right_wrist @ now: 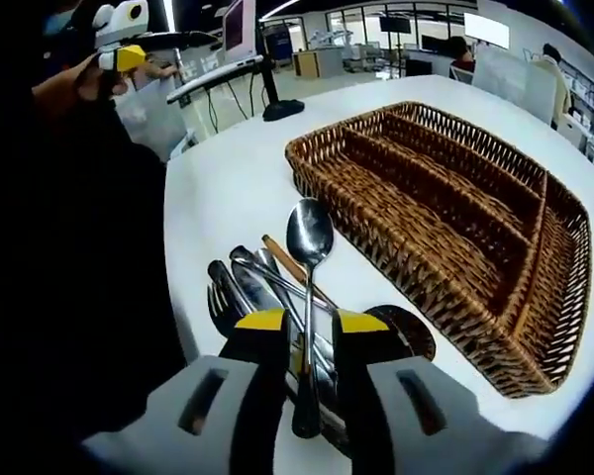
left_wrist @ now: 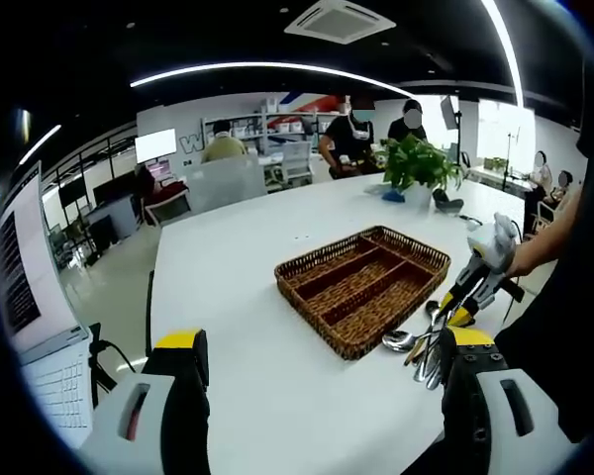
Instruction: Arrange the knives, forks, and spoons in their matching storage slots by inserting each utensil handle-first until every utensil is classified and aligned in the correct compartment
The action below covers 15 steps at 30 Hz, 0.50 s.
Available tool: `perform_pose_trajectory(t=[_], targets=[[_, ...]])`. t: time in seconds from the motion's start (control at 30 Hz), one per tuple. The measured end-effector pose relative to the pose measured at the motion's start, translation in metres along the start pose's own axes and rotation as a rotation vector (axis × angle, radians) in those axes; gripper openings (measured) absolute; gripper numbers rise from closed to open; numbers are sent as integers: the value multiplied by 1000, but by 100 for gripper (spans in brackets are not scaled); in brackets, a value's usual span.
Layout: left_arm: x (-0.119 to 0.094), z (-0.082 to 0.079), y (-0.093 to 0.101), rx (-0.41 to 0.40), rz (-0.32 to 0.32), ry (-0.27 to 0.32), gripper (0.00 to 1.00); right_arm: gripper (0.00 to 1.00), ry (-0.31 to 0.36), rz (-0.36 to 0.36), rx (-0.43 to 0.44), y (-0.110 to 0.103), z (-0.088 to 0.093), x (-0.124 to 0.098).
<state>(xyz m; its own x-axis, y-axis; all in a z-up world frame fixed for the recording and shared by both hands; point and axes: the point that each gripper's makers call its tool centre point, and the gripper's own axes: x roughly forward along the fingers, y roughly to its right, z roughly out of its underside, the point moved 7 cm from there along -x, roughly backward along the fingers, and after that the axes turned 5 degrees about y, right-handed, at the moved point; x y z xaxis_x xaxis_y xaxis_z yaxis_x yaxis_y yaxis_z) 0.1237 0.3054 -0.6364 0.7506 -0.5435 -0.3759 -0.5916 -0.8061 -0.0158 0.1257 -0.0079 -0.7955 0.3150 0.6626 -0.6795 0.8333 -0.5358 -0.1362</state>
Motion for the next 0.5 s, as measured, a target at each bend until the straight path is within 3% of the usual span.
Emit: perform_pose_trajectory(t=[0.13, 0.5], targets=[[-1, 1, 0, 1, 0, -4, 99, 14, -17, 26, 20, 2, -1, 4], [1, -1, -1, -4, 4, 0, 99, 9, -55, 5, 51, -5, 5, 19]])
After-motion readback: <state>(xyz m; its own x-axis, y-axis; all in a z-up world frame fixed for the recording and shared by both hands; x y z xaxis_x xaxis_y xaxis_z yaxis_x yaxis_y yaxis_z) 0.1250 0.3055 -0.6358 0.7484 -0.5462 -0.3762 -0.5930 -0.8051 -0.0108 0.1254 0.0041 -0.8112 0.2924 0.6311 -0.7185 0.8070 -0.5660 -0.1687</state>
